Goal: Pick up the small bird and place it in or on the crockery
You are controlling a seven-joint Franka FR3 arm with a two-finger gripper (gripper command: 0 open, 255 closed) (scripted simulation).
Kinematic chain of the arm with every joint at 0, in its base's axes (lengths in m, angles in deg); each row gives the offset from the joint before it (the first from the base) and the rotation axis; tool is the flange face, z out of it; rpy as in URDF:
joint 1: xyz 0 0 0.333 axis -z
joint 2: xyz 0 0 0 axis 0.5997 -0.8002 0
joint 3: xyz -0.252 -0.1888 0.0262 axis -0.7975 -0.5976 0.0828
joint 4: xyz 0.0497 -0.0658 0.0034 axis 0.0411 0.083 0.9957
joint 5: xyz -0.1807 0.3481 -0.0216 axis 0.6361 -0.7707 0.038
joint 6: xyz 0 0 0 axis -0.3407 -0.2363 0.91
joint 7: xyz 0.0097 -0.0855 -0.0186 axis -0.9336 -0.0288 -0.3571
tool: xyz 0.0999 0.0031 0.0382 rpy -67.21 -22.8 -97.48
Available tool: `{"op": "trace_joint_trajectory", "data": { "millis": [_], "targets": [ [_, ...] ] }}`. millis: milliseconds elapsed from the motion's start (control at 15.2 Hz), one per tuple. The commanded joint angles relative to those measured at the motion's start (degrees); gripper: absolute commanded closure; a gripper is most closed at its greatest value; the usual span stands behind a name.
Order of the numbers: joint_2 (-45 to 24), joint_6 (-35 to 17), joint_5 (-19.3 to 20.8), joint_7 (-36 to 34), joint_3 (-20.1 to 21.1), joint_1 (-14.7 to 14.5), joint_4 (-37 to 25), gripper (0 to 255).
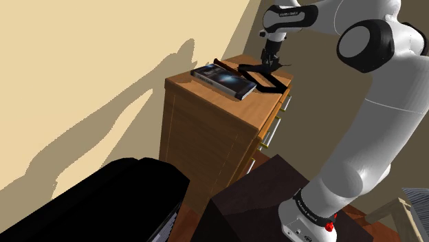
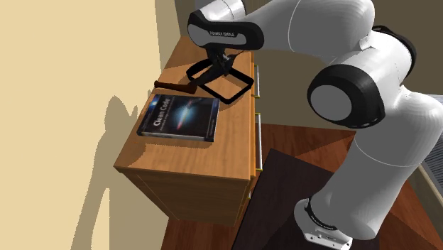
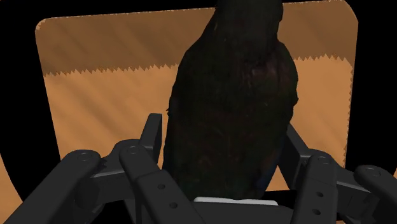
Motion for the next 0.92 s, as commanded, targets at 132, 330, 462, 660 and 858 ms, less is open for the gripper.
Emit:
{"op": "trace_joint_trajectory", "data": {
  "millis": [132, 330, 462, 660, 858],
  "targets": [
    [0.0, 0.0, 0.0, 0.0, 0.0, 0.0, 0.0, 0],
    [0.0, 0.0, 0.0, 0.0, 0.0, 0.0, 0.0, 0],
    [0.0, 3.8, -0.1, 0.1, 0.1, -0.3, -3.8, 0],
    [-0.3, 7.4, -0.2, 0.3, 0.2, -0.4, -7.7, 0],
    [-0.3, 7.4, -0.2, 0.3, 0.2, -0.4, -7.7, 0]
  ]
}}
